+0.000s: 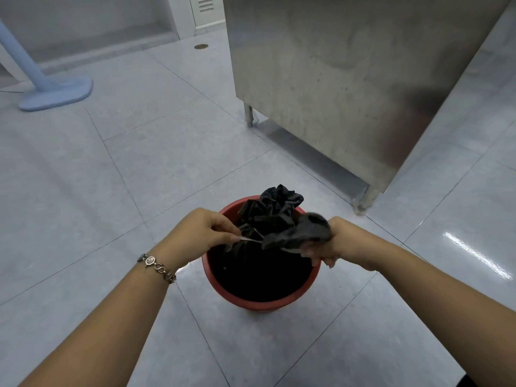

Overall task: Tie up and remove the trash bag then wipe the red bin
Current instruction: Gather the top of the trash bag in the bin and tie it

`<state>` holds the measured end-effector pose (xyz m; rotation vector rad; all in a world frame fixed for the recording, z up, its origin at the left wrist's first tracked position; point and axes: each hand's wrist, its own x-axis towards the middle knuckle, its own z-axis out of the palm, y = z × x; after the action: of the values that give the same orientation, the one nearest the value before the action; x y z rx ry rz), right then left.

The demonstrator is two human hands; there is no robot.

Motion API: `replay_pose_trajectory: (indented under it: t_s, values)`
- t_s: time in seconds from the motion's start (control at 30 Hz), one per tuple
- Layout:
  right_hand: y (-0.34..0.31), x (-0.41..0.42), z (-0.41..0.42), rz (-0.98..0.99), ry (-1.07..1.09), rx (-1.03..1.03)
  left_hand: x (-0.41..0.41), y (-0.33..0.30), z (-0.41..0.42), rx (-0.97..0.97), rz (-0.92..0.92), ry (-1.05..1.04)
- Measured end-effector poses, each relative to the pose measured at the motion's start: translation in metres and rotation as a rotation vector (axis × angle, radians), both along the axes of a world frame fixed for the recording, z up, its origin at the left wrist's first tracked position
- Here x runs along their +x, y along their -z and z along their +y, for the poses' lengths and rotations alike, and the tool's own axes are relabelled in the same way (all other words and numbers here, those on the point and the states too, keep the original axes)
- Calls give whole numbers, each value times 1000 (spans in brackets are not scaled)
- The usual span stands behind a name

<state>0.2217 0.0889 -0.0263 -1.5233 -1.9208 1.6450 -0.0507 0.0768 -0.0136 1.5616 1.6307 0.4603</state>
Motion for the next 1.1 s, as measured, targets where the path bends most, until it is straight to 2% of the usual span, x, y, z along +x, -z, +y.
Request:
replay_pose_trajectory:
  t_s: [0.1, 0.37, 0.57, 0.67, 0.83, 0.93, 1.0, 1.1]
  values:
    - [-1, 1, 5, -177, 16, 114, -11, -1, -1, 76, 41, -61]
    - [-10, 15, 15, -262, 90, 275, -36, -2, -5, 77, 32, -186]
    - [-11, 23, 16, -319, 128, 300, -46, 0, -9, 51, 56, -206]
    - [-13, 17, 11, -210, 127, 176, -44, -2, -10, 13, 86, -162]
    - [-9, -8, -11, 24, -36, -41, 0, 0, -26, -198, 147, 238]
    - [-3, -25, -21, 64, -100, -86, 24, 6, -33, -270, 165, 375]
    - [1, -28, -24, 71, -92, -72, 30, 7, -35, -284, 113, 358]
    - [5, -29, -26, 36, -60, -7, 37, 9, -36, -263, -1, 212]
